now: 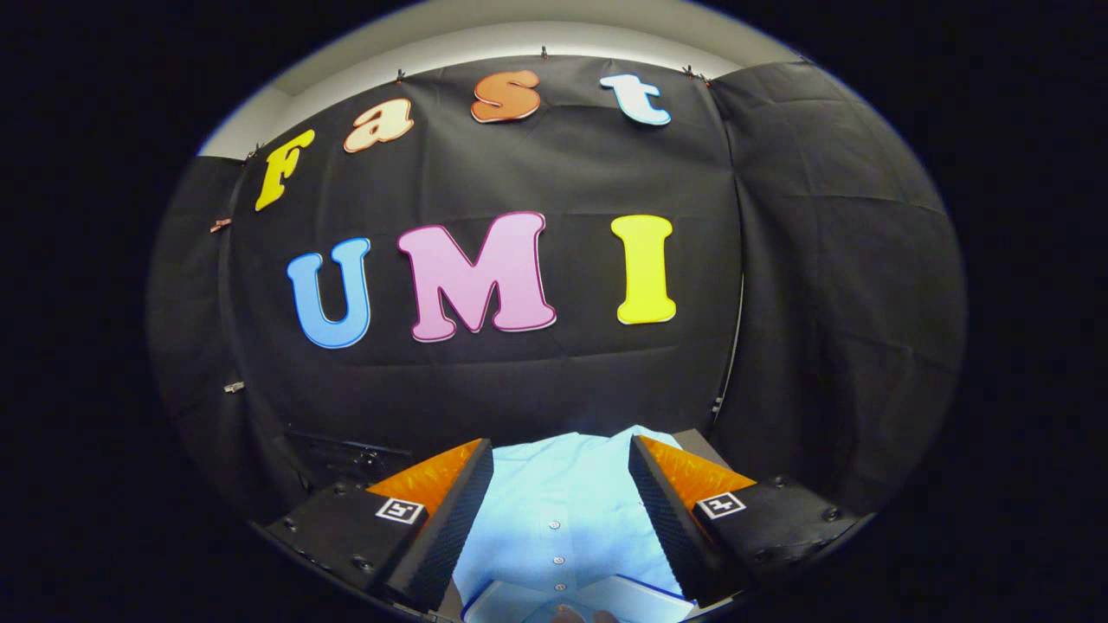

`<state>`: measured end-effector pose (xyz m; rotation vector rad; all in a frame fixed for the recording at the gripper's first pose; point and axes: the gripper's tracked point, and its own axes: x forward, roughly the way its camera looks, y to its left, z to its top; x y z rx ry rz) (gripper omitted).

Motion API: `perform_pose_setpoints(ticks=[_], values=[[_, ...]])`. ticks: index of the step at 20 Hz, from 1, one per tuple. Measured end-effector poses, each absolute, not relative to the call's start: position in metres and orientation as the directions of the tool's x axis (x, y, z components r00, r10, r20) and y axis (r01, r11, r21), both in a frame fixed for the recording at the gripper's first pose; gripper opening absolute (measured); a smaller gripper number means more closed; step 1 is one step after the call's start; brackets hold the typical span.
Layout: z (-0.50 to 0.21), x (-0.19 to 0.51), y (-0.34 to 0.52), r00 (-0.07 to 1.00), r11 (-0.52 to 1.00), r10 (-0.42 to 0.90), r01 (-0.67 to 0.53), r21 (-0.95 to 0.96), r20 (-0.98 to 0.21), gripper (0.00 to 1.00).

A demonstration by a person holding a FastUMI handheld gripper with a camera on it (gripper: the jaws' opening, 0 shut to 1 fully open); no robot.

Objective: Put the clothes into the washing machine and then close the washing machine lid.

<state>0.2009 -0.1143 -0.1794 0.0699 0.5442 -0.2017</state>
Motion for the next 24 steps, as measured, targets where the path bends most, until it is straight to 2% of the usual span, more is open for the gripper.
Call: perform_pose_setpoints(ticks=[9, 14, 24], values=[[-0.257, 0.205, -0.125, 0.698, 0.975, -0.179, 0.221, -0.029, -0.694, 0.99], [-0.301, 0.196, -0.125, 0.581, 0.975, -0.167, 0.218, -0.046, -0.797, 0.99], [-0.324, 0.192, -0.131, 0.500, 0.973, -0.178, 0.217, -0.077, -0.847, 0.96]])
